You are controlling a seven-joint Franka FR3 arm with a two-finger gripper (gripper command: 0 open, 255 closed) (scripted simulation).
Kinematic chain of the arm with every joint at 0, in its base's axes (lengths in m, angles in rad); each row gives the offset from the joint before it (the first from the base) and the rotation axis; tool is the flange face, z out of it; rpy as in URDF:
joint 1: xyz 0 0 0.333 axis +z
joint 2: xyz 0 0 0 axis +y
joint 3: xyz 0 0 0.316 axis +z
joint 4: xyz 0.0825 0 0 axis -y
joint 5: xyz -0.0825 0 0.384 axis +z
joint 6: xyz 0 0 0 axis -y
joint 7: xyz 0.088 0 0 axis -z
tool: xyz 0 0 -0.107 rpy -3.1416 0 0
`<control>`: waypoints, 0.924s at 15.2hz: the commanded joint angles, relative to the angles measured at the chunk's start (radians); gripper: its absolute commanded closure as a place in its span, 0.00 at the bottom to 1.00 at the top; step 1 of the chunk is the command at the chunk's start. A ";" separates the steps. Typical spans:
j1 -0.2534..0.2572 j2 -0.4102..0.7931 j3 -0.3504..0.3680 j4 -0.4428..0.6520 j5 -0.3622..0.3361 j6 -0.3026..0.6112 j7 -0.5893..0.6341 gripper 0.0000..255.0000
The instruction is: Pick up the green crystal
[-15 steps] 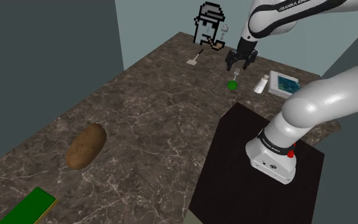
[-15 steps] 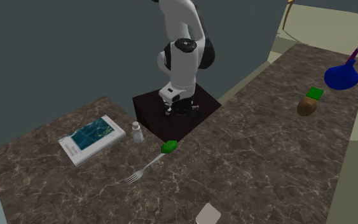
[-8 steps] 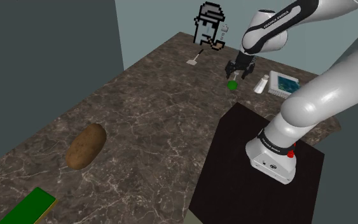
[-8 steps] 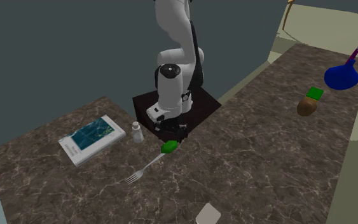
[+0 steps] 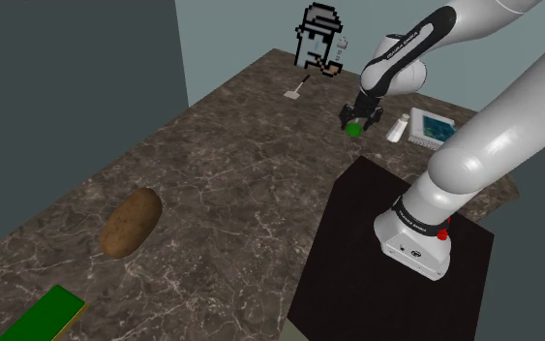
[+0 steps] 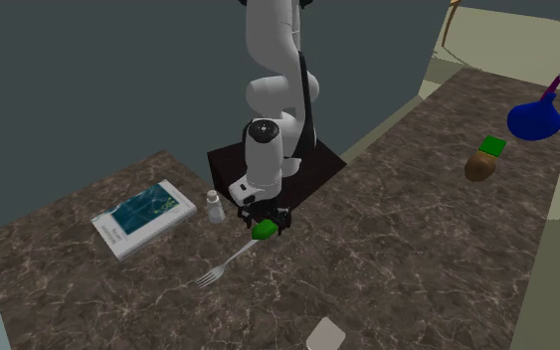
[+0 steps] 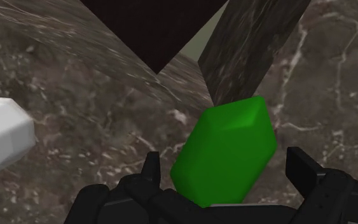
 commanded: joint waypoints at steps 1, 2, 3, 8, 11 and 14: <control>0.003 0.021 -0.002 -0.003 0.012 0.024 -0.008 0.00; 0.003 0.021 -0.002 -0.003 0.012 0.024 -0.008 0.00; 0.004 0.020 -0.002 -0.002 0.012 0.022 -0.008 1.00; 0.004 0.020 -0.001 -0.001 0.013 0.022 -0.008 1.00; 0.004 0.020 -0.001 -0.001 0.012 0.022 -0.008 1.00; -0.003 -0.015 0.001 0.000 -0.010 -0.013 0.007 1.00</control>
